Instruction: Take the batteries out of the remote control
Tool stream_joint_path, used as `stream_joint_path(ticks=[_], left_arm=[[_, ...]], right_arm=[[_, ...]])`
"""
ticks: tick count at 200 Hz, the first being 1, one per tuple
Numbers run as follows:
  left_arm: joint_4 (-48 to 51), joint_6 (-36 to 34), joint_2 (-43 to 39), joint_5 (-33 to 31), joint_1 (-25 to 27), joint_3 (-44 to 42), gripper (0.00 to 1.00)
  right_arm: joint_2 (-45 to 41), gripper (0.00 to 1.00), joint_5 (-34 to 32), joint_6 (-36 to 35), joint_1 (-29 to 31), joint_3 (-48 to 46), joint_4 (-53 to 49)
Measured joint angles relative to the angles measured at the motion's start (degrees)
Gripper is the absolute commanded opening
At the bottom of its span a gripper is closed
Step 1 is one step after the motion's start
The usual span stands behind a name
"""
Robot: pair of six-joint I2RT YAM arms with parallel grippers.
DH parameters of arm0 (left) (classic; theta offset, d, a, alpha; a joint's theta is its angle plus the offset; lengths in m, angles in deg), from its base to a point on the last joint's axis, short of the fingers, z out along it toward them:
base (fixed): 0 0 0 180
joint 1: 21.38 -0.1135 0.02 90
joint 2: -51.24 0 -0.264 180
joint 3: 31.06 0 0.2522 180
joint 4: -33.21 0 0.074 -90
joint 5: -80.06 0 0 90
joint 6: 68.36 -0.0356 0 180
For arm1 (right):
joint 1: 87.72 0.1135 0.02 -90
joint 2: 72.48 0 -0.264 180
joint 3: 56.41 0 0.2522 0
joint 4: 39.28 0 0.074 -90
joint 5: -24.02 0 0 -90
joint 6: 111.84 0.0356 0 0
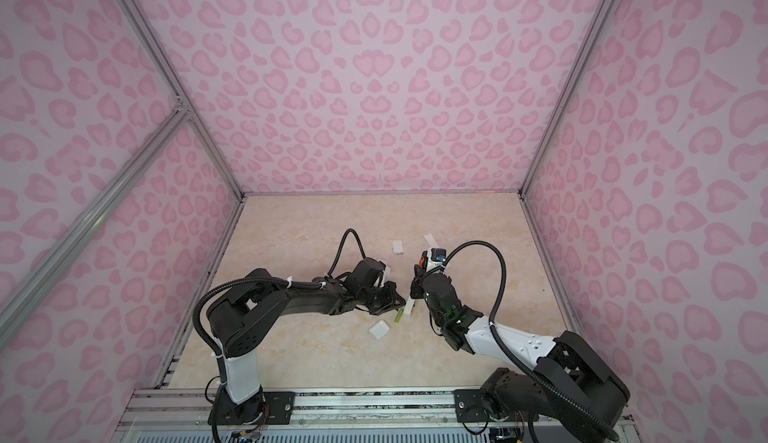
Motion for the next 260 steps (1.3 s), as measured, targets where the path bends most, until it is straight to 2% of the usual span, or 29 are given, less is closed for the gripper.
stream_joint_path(ticks=[26, 59, 75, 131, 260], left_arm=[[-0.04, -0.15, -0.15, -0.02, 0.0, 0.0, 0.1], [1.81, -2.95, -2.21, -1.42, 0.0, 0.76, 0.26], [3.08, -4.42, -2.51, -2.29, 0.0, 1.66, 0.3], [7.02, -7.08, -0.94, -3.26, 0.0, 4.96, 0.3], [7.76, -7.06, 2.34, -2.73, -0.55, 6.1, 0.22]], right_arm=[[-1.25, 0.0, 0.63, 0.59, -0.13, 0.0, 0.28], [-3.43, 0.0, 0.61, 1.2, -1.4, -0.22, 0.2], [-4.31, 0.0, 0.61, 1.4, -2.23, -0.24, -0.63], [-5.2, 0.0, 1.51, 0.44, -3.26, 0.59, -4.0], [1.81, 0.0, 4.66, -7.19, -1.84, 4.66, -4.46]])
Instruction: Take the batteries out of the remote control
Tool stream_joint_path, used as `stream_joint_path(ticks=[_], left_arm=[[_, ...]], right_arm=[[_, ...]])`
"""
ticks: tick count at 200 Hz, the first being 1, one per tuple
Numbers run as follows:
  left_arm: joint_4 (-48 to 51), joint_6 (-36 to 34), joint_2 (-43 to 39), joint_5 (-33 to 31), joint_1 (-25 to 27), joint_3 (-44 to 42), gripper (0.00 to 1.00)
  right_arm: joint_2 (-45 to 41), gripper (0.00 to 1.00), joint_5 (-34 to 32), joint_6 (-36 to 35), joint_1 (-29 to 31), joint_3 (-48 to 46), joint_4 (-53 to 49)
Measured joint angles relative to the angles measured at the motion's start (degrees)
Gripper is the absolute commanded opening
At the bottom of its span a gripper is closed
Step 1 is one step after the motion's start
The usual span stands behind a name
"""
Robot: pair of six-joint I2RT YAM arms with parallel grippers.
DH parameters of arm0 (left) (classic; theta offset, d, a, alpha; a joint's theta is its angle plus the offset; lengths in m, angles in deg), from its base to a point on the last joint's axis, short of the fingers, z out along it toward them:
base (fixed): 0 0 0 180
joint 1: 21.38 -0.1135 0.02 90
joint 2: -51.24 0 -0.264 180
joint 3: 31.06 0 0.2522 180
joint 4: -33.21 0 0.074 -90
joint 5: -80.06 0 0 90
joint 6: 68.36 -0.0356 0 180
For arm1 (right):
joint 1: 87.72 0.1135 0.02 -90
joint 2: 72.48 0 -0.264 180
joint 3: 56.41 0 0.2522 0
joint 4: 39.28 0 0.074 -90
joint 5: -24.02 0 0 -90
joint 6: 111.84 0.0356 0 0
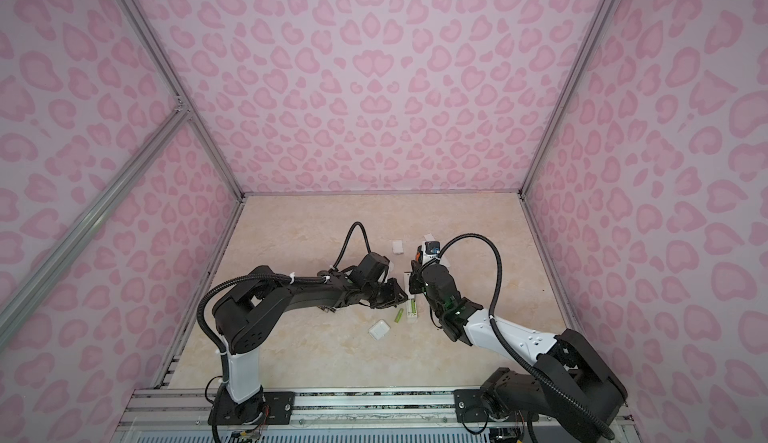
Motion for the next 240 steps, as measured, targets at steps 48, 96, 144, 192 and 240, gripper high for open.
stream_joint_path(ticks=[48, 96, 144, 192, 240], left_arm=[[-2.29, 1.07, 0.26, 0.96, -0.04, -0.46, 0.12], [-4.57, 2.64, 0.24, 1.99, -0.15, -1.31, 0.05], [-5.25, 3.08, 0.2, 2.01, -0.15, -1.68, 0.03], [-6.73, 4.02, 0.17, 2.1, -0.15, -2.49, 0.03], [-6.84, 4.02, 0.11, 2.08, -0.15, -2.58, 0.03]], right_arm=[[0.55, 0.0, -0.31, -2.36, 1.09, 0.2, 0.31], [1.51, 0.0, -0.96, -3.15, 1.44, -0.61, 3.17], [1.29, 0.0, -1.49, -2.25, 1.46, -2.47, 6.54], [0.0, 0.0, -1.79, 1.25, 0.52, -5.95, 11.34], [-0.22, 0.0, -1.29, 5.77, -1.46, -8.28, 14.99]])
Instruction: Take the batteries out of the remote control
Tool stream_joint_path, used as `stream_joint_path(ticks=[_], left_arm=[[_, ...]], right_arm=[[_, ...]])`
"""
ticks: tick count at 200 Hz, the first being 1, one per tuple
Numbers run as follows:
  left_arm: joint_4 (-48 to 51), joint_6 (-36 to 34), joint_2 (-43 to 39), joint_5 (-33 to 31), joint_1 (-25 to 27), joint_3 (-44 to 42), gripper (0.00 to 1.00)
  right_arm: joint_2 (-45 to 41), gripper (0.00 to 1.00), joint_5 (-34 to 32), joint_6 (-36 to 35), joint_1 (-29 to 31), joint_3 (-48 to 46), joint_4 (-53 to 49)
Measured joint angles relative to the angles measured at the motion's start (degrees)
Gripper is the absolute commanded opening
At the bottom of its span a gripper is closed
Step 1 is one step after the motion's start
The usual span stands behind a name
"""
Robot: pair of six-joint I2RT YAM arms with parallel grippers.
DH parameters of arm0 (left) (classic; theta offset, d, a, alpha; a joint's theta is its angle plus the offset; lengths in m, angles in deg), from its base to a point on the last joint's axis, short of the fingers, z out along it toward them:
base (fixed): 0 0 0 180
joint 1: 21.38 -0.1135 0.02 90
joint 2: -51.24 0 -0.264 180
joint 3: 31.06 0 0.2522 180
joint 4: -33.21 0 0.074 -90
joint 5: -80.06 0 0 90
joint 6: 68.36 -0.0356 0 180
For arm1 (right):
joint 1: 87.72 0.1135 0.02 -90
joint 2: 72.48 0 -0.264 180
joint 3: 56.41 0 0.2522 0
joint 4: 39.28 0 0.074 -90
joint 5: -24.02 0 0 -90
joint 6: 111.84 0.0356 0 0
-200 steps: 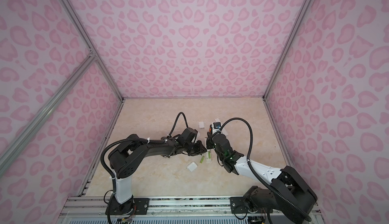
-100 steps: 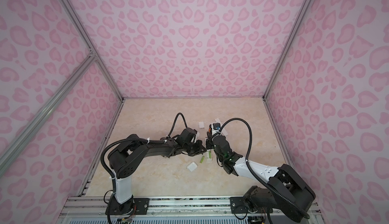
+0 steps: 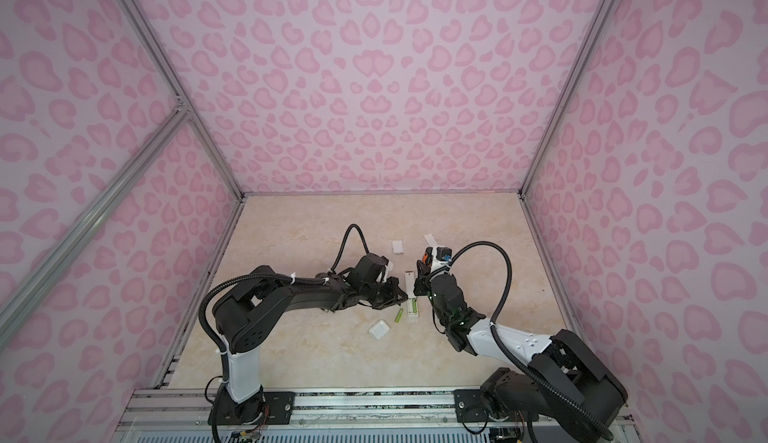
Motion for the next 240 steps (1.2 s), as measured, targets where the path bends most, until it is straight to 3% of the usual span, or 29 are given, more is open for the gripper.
stream_joint_path(ticks=[85, 136, 173, 240], left_arm=[[-0.5, 0.02, 0.0, 0.0, 0.0, -0.33, 0.03], [-0.55, 0.04, 0.0, -0.15, 0.07, -0.33, 0.03], [-0.61, 0.28, 0.09, -0.52, 0.33, -0.15, 0.03], [-1.07, 1.53, 0.2, -0.76, 0.55, -0.31, 0.03]], right_arm=[[-0.13, 0.0, 0.22, 3.76, -1.25, -2.05, 3.1], [-0.02, 0.0, -4.63, -8.11, 6.23, 1.9, -2.29], [1.44, 0.0, -6.05, -13.16, 8.28, 3.37, -3.65], [3.89, 0.0, -9.42, -8.28, 8.09, 0.66, 4.59]])
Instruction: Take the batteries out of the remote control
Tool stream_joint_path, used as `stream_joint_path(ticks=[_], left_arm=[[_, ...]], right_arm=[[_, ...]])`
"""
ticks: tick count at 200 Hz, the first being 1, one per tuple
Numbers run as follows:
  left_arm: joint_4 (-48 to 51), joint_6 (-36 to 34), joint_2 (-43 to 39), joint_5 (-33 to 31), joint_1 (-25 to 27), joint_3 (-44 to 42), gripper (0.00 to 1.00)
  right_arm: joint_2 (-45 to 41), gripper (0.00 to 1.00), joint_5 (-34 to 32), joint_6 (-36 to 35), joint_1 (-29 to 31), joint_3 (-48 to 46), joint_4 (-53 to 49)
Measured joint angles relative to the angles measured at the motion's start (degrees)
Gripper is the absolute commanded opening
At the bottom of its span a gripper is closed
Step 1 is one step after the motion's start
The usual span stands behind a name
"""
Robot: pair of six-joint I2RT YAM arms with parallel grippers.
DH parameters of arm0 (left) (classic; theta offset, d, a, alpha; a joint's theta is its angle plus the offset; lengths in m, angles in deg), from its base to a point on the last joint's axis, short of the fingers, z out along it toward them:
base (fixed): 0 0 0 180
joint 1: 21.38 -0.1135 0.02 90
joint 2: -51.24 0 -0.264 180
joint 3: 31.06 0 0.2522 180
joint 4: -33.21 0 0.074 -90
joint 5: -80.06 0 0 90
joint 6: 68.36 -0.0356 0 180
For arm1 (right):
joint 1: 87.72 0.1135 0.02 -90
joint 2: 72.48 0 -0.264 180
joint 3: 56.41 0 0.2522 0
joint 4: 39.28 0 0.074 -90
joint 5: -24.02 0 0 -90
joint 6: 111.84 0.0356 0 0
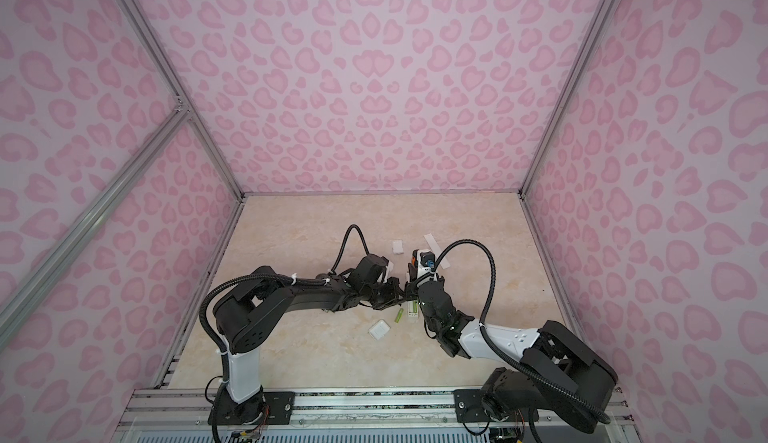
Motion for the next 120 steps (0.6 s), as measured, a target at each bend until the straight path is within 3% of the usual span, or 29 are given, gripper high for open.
stream_joint_path(ticks=[120], left_arm=[[-1.66, 0.46, -0.04, 0.0, 0.0, -0.83, 0.03]], right_arm=[[1.07, 0.0, -3.85, 11.63, -2.56, -4.28, 7.98]])
